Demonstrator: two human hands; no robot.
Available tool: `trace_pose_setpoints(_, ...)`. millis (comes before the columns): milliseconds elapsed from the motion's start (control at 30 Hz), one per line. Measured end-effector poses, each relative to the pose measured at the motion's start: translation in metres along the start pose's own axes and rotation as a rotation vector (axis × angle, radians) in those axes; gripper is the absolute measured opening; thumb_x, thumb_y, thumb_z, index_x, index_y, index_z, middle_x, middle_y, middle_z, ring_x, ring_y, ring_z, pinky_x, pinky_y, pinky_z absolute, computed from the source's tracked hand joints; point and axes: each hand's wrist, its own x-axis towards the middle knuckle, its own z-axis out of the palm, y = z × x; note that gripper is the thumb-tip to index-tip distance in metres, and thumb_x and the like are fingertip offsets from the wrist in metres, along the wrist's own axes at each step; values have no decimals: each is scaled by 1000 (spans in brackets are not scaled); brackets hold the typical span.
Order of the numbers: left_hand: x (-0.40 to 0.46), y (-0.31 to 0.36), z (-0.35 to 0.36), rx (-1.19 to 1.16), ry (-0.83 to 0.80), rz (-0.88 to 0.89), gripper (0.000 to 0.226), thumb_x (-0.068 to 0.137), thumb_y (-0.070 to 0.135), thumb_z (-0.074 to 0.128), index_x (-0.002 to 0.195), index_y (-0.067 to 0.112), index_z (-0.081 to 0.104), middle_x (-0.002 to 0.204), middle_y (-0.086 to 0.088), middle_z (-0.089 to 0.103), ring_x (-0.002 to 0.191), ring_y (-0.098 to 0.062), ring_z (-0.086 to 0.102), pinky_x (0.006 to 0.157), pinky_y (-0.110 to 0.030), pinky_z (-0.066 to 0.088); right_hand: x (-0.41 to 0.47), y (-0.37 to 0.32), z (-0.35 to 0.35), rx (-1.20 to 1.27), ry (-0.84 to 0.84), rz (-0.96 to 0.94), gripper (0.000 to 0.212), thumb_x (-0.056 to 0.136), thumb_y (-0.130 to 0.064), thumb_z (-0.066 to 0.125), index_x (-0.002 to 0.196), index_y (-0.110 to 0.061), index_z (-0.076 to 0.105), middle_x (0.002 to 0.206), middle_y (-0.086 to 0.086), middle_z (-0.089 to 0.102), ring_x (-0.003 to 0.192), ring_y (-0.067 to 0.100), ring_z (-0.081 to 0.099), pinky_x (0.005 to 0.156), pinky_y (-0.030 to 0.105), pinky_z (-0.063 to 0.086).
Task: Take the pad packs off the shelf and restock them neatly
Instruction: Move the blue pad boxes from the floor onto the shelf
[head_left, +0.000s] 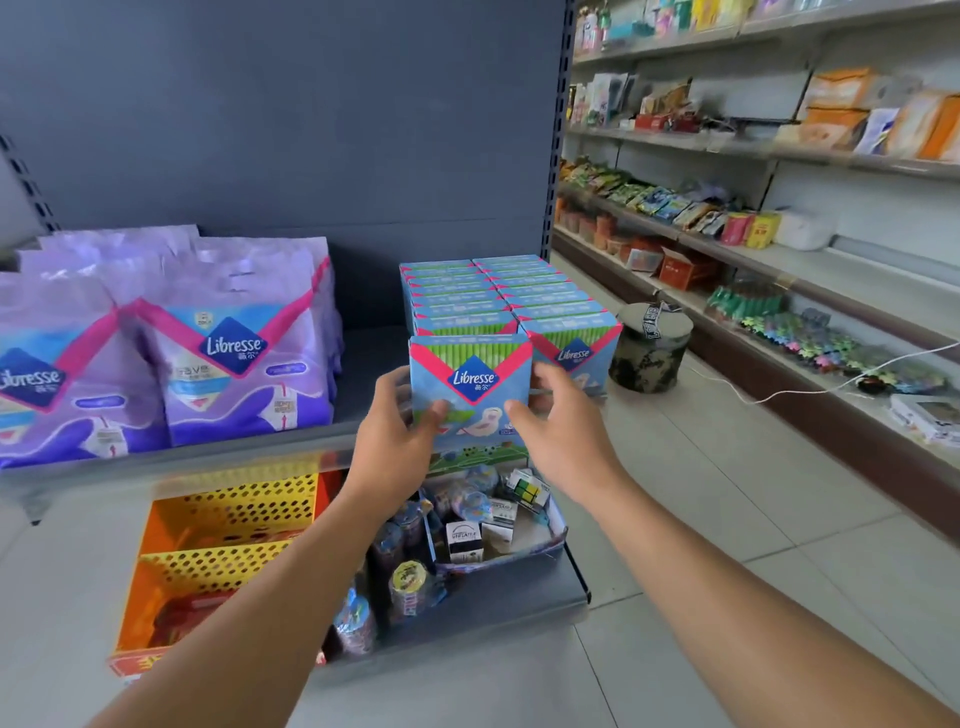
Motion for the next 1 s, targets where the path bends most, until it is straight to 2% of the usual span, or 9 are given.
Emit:
trace_pose_setpoints(100, 13, 2, 3, 22, 51, 40, 41, 92, 26, 65, 127, 29, 44, 122, 8, 60, 107, -8, 63, 90, -36, 54, 9, -2, 8, -32, 13, -45, 39, 88, -26, 63, 126, -29, 54, 117, -7, 56, 107, 12, 56, 90, 33, 49)
trace_pose_setpoints(233, 36, 1, 4, 128, 119, 61, 45, 88, 26, 70, 127, 29, 47, 123, 5, 58, 114, -8, 55, 96, -32, 50, 21, 3, 20, 17, 10, 8, 36, 91, -24, 61, 127, -27, 53, 118, -14, 60, 104, -5, 56, 82, 17, 45)
trace_pose_setpoints(300, 43, -1, 4, 168, 137, 44, 47, 88, 25, 71, 129, 26, 48, 121, 6, 59, 112, -9, 55, 94, -29, 48, 22, 7, 27, -17, -11, 38, 44, 91, -32, 58, 134, -26, 49, 130, -12, 57, 119, -1, 53, 93, 22, 46)
trace_pose_setpoints(400, 46, -2, 6, 197, 153, 25, 48, 87, 23, 71, 129, 23, 49, 120, 8, 62, 109, -9, 59, 87, -25, 47, 21, 10, 35, 1, -28, 58, 60, 88, -39, 54, 144, -25, 39, 144, -8, 47, 133, 6, 43, 106, 39, 44)
trace_pose_setpoints(533, 47, -2, 7, 218, 164, -8, 47, 88, 26, 70, 129, 21, 48, 120, 6, 64, 104, -11, 62, 83, -27, 49, 20, 7, 37, -33, -25, 42, 64, 95, -24, 56, 152, -18, 27, 154, -4, 33, 141, 10, 32, 114, 38, 35)
trace_pose_setpoints(633, 46, 0, 9, 224, 160, -10, 47, 89, 26, 70, 130, 21, 47, 121, 4, 64, 104, -12, 63, 82, -29, 51, 21, 9, 37, -77, -50, 40, 67, 97, -24, 53, 155, -18, 19, 160, -6, 21, 145, 12, 25, 117, 36, 28)
trace_pose_setpoints(767, 49, -2, 11, 233, 152, -37, 45, 90, 26, 67, 129, 21, 46, 121, 1, 65, 102, -13, 62, 77, -27, 49, 23, 9, 38, -117, -78, 26, 70, 98, -22, 52, 156, -19, 13, 162, -8, 12, 147, 10, 21, 118, 31, 25)
trace_pose_setpoints(867, 51, -3, 13, 310, 130, -63, 44, 92, 26, 65, 130, 20, 44, 119, -4, 65, 104, -22, 63, 82, -35, 52, 22, 9, 40, -178, -146, 41, 74, 98, -24, 51, 156, -20, 6, 163, -8, 4, 148, 11, 15, 115, 27, 25)
trace_pose_setpoints(1000, 48, 0, 15, 432, 102, -49, 38, 94, 30, 60, 127, 20, 42, 113, -6, 65, 99, -28, 63, 79, -41, 53, 22, 6, 41, -297, -217, 46, 75, 99, -26, 50, 156, -16, 1, 164, -1, -5, 150, 17, 10, 114, 28, 22)
